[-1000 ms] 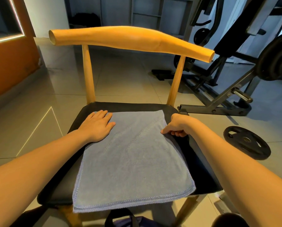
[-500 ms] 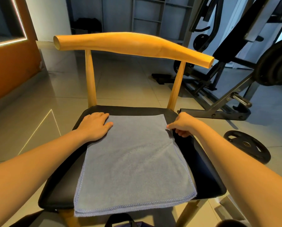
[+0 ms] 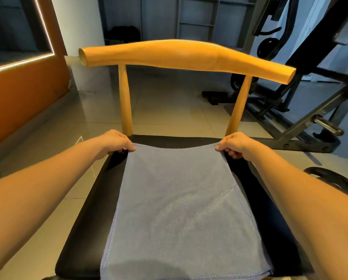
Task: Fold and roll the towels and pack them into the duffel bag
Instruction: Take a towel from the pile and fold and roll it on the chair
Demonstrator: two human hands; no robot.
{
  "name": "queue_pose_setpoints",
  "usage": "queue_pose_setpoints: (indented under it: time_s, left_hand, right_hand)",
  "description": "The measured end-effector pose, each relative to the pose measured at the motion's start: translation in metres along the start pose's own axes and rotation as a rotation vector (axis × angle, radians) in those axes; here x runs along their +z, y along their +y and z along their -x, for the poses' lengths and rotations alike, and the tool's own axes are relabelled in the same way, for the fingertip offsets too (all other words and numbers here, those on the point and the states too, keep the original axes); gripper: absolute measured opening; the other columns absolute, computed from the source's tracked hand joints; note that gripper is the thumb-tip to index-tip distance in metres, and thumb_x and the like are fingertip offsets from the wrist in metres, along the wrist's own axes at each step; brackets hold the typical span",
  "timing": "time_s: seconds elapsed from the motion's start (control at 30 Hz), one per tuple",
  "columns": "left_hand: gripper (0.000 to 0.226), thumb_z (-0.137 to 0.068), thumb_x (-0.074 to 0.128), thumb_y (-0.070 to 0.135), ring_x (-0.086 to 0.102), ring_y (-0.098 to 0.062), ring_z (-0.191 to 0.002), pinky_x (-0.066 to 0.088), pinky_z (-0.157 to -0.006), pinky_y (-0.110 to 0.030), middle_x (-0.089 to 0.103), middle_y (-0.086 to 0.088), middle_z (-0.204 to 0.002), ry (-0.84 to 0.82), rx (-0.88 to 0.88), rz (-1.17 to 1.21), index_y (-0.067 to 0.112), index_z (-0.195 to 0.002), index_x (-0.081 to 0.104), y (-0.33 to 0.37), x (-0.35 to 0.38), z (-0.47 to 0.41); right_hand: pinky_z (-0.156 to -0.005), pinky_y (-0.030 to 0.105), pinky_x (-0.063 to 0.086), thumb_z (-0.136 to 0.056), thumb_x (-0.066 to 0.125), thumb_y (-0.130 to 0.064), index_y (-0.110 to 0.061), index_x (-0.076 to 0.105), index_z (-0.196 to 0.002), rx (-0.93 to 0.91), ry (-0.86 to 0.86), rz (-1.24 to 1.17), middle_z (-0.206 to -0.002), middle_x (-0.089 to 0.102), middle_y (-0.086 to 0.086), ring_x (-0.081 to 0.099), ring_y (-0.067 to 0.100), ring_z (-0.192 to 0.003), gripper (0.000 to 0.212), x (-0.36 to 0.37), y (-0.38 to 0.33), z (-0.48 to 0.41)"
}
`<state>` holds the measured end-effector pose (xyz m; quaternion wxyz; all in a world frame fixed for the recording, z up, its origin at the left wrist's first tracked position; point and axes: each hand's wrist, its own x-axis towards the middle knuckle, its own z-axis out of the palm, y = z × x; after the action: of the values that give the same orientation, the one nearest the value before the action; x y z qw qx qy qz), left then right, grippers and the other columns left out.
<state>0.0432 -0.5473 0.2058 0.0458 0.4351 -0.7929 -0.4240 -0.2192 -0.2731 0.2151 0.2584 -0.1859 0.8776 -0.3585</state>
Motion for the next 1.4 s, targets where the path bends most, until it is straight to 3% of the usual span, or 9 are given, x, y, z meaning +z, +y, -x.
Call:
queue_pose_setpoints:
  time_s: [0.23, 0.47, 0.6, 0.7, 0.8, 0.97, 1.07, 1.17, 1.4]
  left_hand:
    - [0.014, -0.096, 0.067, 0.011, 0.058, -0.019, -0.075, 0.043, -0.059, -0.026, 0.067, -0.013, -0.086, 0.147, 0.040, 0.112, 0.007, -0.083, 0.072, -0.005, 0.006, 0.001]
    - [0.010, -0.095, 0.070, 0.020, 0.056, -0.016, -0.067, 0.047, -0.059, -0.023, 0.065, -0.010, -0.078, 0.226, 0.230, 0.309, 0.010, -0.092, 0.075, 0.010, -0.016, 0.018]
    - [0.014, -0.093, 0.071, 0.024, 0.056, -0.018, -0.079, 0.047, -0.071, -0.028, 0.066, -0.005, -0.085, 0.046, 0.372, 0.436, 0.011, -0.091, 0.076, 0.030, -0.062, 0.049]
    - [0.018, -0.088, 0.070, 0.027, 0.058, -0.020, -0.092, 0.047, -0.077, -0.028, 0.067, -0.004, -0.094, -0.100, 0.454, 0.402, 0.010, -0.092, 0.072, 0.046, -0.094, 0.080]
    - [0.009, -0.087, 0.072, 0.026, 0.065, -0.017, -0.094, 0.052, -0.088, -0.031, 0.070, 0.000, -0.090, -0.180, 0.510, 0.447, 0.020, -0.081, 0.075, 0.053, -0.116, 0.113]
    - [0.019, -0.090, 0.054, 0.018, 0.067, -0.020, -0.096, 0.060, -0.075, -0.030, 0.069, -0.004, -0.097, -0.314, 0.537, 0.710, 0.018, -0.091, 0.072, 0.050, -0.136, 0.163]
    - [0.029, -0.092, 0.052, 0.020, 0.072, -0.017, -0.091, 0.063, -0.068, -0.030, 0.074, 0.002, -0.093, -0.357, 0.615, 0.755, 0.023, -0.085, 0.080, 0.058, -0.138, 0.196]
    - [0.034, -0.055, 0.091, 0.038, 0.075, -0.013, -0.087, 0.062, -0.066, -0.027, 0.076, 0.006, -0.093, -0.396, 0.722, 0.713, 0.027, -0.086, 0.083, 0.064, -0.141, 0.222]
    - [0.031, -0.095, 0.057, 0.024, 0.068, -0.027, -0.115, 0.056, -0.098, -0.039, 0.071, -0.010, -0.123, -0.230, 0.543, 0.668, 0.020, -0.121, 0.073, 0.071, -0.135, 0.188]
  right_hand:
    - [-0.048, 0.024, 0.048, -0.095, 0.070, -0.012, -0.003, 0.070, -0.096, -0.011, 0.160, -0.124, -0.076, 0.075, 0.012, 0.060, 0.016, -0.053, 0.010, 0.018, 0.003, -0.010]
    - [-0.040, 0.024, 0.026, -0.087, 0.072, -0.007, -0.005, 0.064, -0.079, -0.171, 0.153, -0.363, -0.057, 0.046, 0.007, 0.032, 0.015, -0.044, 0.012, -0.012, -0.019, 0.014]
    - [-0.054, 0.025, 0.026, -0.088, 0.066, -0.016, -0.018, 0.053, -0.068, -0.364, -0.296, -0.454, -0.059, 0.039, 0.000, 0.032, 0.012, -0.053, 0.024, -0.065, -0.043, 0.069]
    - [-0.079, 0.032, 0.055, -0.084, 0.068, -0.019, -0.016, 0.063, -0.080, -0.484, -0.272, -0.409, -0.087, 0.066, 0.005, 0.065, 0.018, -0.081, 0.006, -0.088, -0.056, 0.102]
    - [-0.099, 0.048, 0.049, -0.093, 0.061, -0.013, -0.013, 0.067, -0.094, -0.595, -0.176, -0.442, -0.109, 0.069, 0.011, 0.065, 0.029, -0.104, 0.006, -0.099, -0.063, 0.128]
    - [-0.080, 0.041, 0.042, -0.081, 0.077, -0.026, -0.005, 0.062, -0.133, -0.688, -0.317, -0.666, -0.118, 0.047, 0.021, 0.043, 0.036, -0.097, 0.057, -0.117, -0.060, 0.175]
    - [-0.069, 0.035, 0.038, -0.079, 0.078, -0.027, -0.019, 0.074, -0.087, -0.808, -0.371, -0.643, -0.085, 0.058, 0.009, 0.043, 0.026, -0.077, 0.012, -0.122, -0.065, 0.208]
    - [-0.052, 0.024, 0.039, -0.094, 0.048, -0.014, -0.022, 0.065, -0.069, -0.867, -0.410, -0.677, -0.057, 0.056, -0.004, 0.048, 0.012, -0.049, 0.032, -0.126, -0.071, 0.230]
    - [-0.056, 0.020, 0.052, -0.097, 0.054, -0.009, -0.012, 0.066, -0.106, -0.616, -0.207, -0.741, -0.088, 0.071, 0.003, 0.064, 0.011, -0.067, 0.016, -0.123, -0.076, 0.214]
